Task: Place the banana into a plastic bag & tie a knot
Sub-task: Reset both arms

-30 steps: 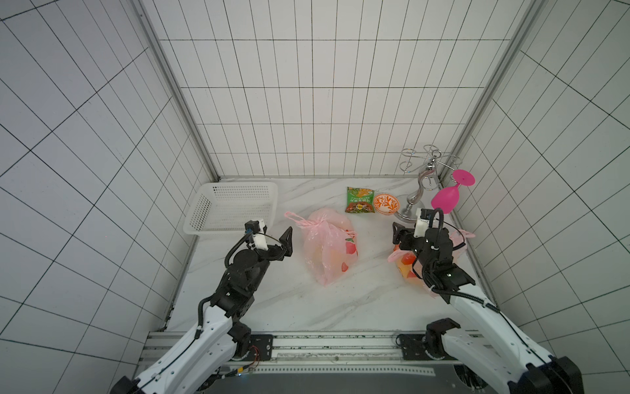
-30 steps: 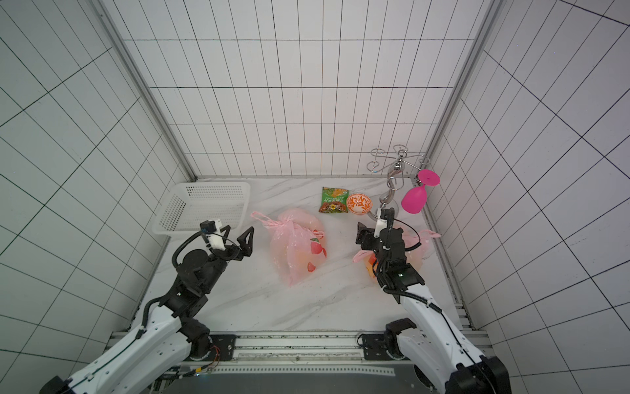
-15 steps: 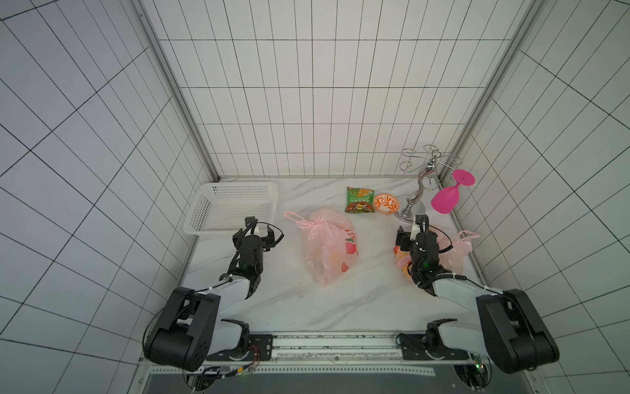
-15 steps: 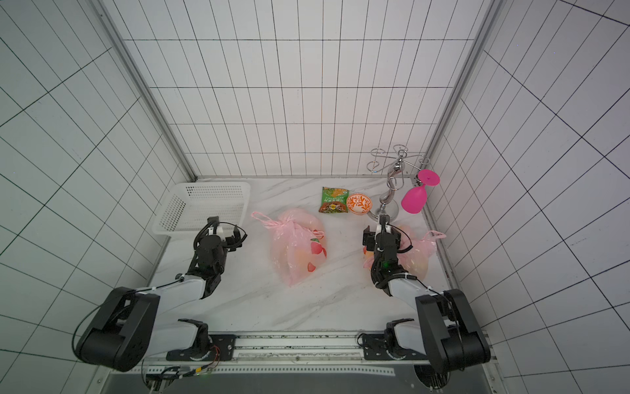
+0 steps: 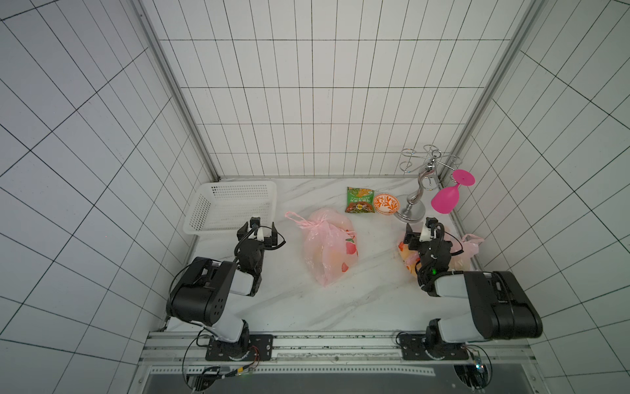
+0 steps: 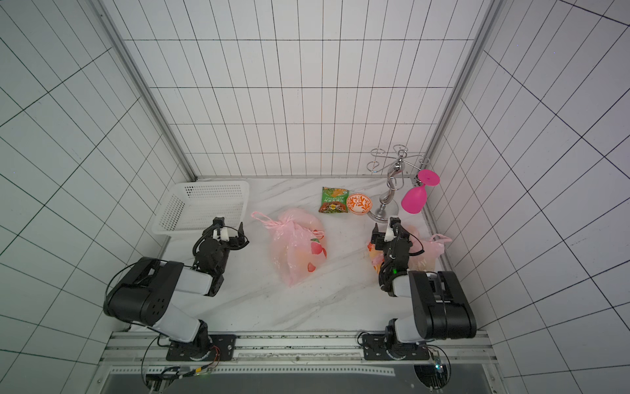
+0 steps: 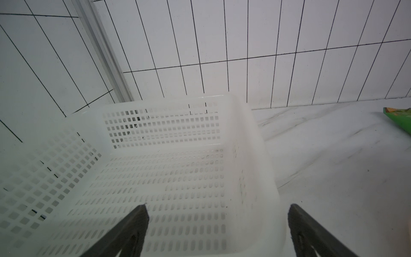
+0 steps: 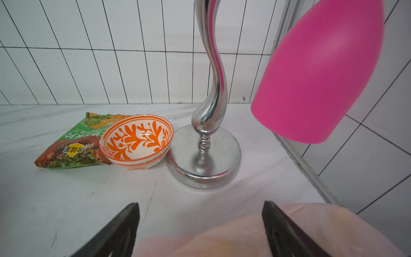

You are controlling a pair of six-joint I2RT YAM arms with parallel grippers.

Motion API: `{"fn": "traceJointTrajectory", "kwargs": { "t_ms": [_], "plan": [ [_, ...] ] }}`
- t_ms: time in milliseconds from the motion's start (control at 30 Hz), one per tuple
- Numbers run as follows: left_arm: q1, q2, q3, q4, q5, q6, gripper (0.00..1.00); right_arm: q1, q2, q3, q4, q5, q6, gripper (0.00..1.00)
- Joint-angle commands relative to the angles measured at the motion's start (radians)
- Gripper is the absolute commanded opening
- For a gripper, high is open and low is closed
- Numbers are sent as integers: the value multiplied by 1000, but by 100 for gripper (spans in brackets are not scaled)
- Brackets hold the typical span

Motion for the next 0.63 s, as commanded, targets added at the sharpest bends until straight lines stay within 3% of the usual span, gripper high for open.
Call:
{"fn": "traceJointTrajectory", "kwargs": {
  "t_ms": [0, 67, 133, 200, 600],
  "plan": [
    [10, -17, 56, -108, -5, -14, 98, -10, 4, 4, 20, -25, 7, 99],
    [26, -18, 81, -153, -16, -43, 97, -13, 39, -7, 108, 18, 22, 100],
    [28, -11, 87, -155, -32, -53, 98, -12, 16, 10, 32, 64, 47, 100],
    [29, -17, 89, -166, -33, -55, 98, -12, 34, -4, 92, 68, 43, 99],
    [31, -14, 95, -173, -45, -64, 97, -28, 23, 8, 52, 19, 43, 99]
  ]
}}
